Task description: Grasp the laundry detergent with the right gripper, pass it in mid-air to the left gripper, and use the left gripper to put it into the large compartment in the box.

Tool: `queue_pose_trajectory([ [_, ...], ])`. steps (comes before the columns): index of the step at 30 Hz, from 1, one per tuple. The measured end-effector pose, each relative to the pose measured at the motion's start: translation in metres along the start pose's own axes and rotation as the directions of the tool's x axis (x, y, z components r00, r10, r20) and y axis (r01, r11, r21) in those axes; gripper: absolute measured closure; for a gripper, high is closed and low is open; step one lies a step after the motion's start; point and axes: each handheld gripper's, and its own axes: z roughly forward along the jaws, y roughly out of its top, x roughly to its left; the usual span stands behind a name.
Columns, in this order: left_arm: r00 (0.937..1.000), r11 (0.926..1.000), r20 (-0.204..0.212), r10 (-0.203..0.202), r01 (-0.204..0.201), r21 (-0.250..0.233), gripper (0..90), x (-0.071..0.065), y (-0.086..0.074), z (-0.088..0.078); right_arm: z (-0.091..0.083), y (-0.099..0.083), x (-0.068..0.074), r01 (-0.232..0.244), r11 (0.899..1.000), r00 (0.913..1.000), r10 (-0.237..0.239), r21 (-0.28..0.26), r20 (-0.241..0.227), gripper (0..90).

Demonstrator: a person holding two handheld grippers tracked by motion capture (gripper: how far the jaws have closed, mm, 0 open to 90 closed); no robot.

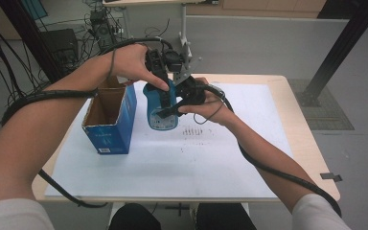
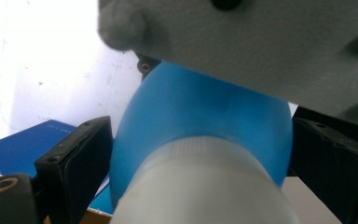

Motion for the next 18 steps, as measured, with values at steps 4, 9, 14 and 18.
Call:
queue_pose_trajectory([
  [4,1.0,1.0,0.0,0.003,-0.003,-0.005,9.1,-0.0007,0.0003,0.0,-0.001,-0.0004,0.0003,-0.001,1.0,1.0,0.001,0.0,-0.004,44.2],
  [9,0.9999,0.9999,-0.003,0.013,-0.013,-0.007,12.2,-0.0015,0.0013,-0.0009,-0.002,-0.0011,0.001,-0.004,1.0,1.0,0.004,0.001,-0.002,44.2],
  [14,0.9997,0.9997,-0.002,0.024,-0.024,-0.009,21.6,-0.0028,0.0017,-0.0005,-0.0028,-0.0007,0.002,-0.007,1.0,0.9999,0.007,-0.005,-0.01,44.1],
  [18,0.9994,0.9995,-0.012,0.032,-0.032,0.004,28.4,-0.0024,0.0016,-0.001,-0.0024,-0.0008,0.0023,0.018,1.0,0.9998,-0.018,-0.003,-0.004,44.2],
])
